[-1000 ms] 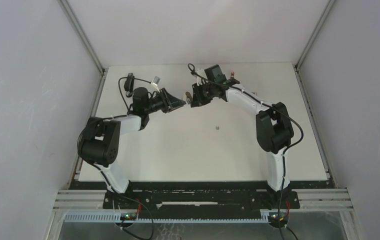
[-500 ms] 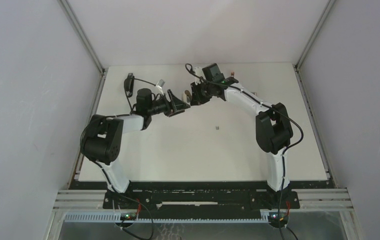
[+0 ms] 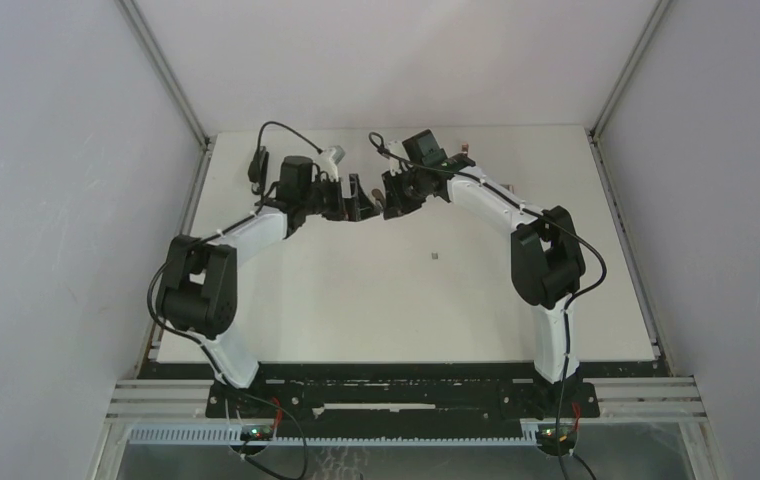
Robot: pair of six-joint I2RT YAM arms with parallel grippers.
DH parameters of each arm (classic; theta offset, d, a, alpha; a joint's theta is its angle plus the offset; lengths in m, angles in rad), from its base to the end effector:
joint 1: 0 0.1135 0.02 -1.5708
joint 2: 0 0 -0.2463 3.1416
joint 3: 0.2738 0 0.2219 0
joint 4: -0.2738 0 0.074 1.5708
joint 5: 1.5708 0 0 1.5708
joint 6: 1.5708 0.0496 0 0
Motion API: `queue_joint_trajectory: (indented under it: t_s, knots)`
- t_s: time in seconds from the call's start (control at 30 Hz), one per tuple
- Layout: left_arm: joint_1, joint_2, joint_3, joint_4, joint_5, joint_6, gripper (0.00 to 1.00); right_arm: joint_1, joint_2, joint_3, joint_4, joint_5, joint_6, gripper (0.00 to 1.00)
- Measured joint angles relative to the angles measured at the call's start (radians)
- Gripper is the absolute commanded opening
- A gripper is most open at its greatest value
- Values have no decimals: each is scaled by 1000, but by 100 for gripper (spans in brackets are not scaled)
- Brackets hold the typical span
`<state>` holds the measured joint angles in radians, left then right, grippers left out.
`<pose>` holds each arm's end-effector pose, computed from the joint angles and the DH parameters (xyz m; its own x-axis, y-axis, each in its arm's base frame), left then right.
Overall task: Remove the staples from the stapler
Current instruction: Unload the staple.
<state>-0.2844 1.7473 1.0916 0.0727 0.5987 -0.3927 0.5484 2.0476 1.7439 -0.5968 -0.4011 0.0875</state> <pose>0.3426 -0.1293 0.2100 -0.7497 -0.1102 -0.6525 0.4291 0.6697 -0.6061 0.3561 0.2403 0.2319 -0.7262 -0.3494 -0.5921 -0.6258 0.6924 0.3591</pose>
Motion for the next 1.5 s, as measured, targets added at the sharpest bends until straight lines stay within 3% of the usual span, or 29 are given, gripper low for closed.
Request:
queue_joint_trajectory:
  t_s: [0.2,0.37,1.03,1.5]
  knots:
    - [-43,-73,44,-152,-127,237,100,0,0,0,-41,0,-22,0]
    - [-98,-91,44,-222,-184,346,100,0,-4,-2,-62,-2,-36,0]
    - [-144,-65,86,-269,-309,378,99,-3,-8,-13,-63,-39,-48,0]
    - [-135,-104,86,-287,-335,411,74,-10,-20,-21,-70,-37,-95,0]
